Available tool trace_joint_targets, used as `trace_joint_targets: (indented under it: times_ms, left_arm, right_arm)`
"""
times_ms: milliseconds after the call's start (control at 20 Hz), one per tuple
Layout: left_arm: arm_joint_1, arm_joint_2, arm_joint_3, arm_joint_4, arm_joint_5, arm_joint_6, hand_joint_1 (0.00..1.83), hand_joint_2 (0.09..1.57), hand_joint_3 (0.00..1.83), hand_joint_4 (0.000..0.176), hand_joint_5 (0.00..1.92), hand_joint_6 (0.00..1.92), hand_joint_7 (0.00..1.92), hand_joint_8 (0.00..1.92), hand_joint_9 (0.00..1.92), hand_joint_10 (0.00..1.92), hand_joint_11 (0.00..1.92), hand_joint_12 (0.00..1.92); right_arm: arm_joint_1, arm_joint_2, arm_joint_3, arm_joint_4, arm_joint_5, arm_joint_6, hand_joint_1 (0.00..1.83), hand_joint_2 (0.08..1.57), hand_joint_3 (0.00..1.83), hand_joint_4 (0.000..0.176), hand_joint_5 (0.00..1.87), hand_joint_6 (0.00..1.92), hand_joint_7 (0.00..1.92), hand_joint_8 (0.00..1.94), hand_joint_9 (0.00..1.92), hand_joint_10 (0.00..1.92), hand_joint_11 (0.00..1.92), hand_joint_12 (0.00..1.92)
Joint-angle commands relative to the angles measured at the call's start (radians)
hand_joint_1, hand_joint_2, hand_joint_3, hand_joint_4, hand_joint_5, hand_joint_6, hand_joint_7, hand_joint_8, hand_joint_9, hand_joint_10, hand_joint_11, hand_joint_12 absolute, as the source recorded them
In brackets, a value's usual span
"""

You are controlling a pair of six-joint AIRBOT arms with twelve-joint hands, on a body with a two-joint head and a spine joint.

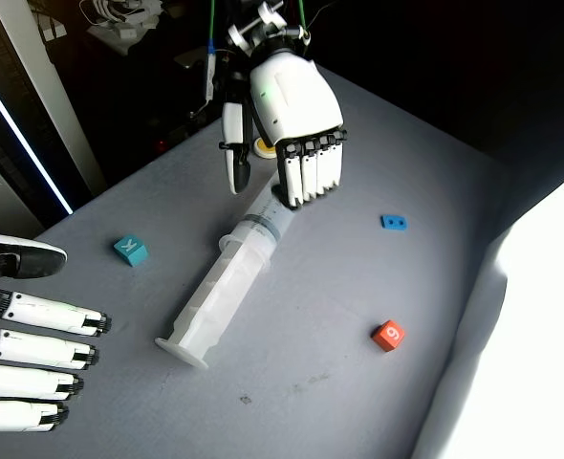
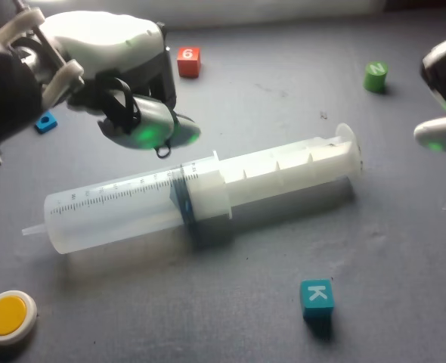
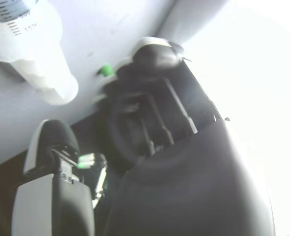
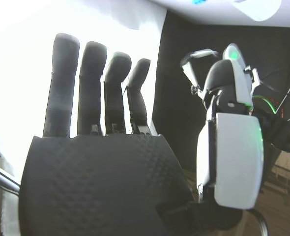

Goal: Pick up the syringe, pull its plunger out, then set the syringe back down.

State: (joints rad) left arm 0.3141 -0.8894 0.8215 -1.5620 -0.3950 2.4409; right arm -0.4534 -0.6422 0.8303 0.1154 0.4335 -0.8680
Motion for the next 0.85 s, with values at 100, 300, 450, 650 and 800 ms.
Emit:
trace_joint_targets:
  times_ms: [100,300,450,650,800]
  left_arm:
    - [-0.047,0.002,-0.008,-0.013,0.019,0.052,0.75,1.44,0.03,0.172,1.22,1.92,1.5,1.92,1.59,1.92,1.56,1.92]
    - [-0.078,0.002,-0.009,-0.011,0.019,0.052,0.7,1.48,0.03,0.176,1.23,1.92,1.5,1.92,1.57,1.92,1.53,1.92]
    - [-0.094,0.002,-0.01,-0.011,0.019,0.051,0.79,1.45,0.0,0.173,1.25,1.92,1.53,1.92,1.59,1.92,1.56,1.92]
    - [-0.101,0.002,-0.012,-0.017,0.02,0.051,0.93,1.4,0.0,0.175,1.33,1.92,1.58,1.92,1.65,1.92,1.64,1.92]
    - [-0.101,0.002,-0.011,-0.017,0.02,0.051,0.88,1.41,0.0,0.176,1.32,1.92,1.56,1.92,1.62,1.92,1.6,1.92]
  right_arm:
    - [0.005,0.005,-0.002,-0.001,0.119,0.005,1.2,1.31,0.03,0.0,1.6,1.92,1.74,1.94,1.83,1.92,1.9,1.92]
    - [0.005,0.005,-0.002,-0.003,0.122,0.005,0.98,1.38,0.03,0.0,1.43,1.92,1.63,1.94,1.73,1.92,1.83,1.92]
    - [0.004,0.005,-0.002,-0.011,0.122,0.005,1.06,1.35,0.01,0.0,1.42,1.92,1.59,1.94,1.68,1.92,1.76,1.92]
    - [0.004,0.005,-0.002,-0.017,0.126,0.005,1.13,1.33,0.0,0.0,1.45,1.92,1.6,1.94,1.69,1.92,1.78,1.92]
    - [0.004,0.005,-0.002,-0.02,0.127,0.005,1.09,1.33,0.0,0.0,1.44,1.92,1.6,1.94,1.69,1.92,1.77,1.92]
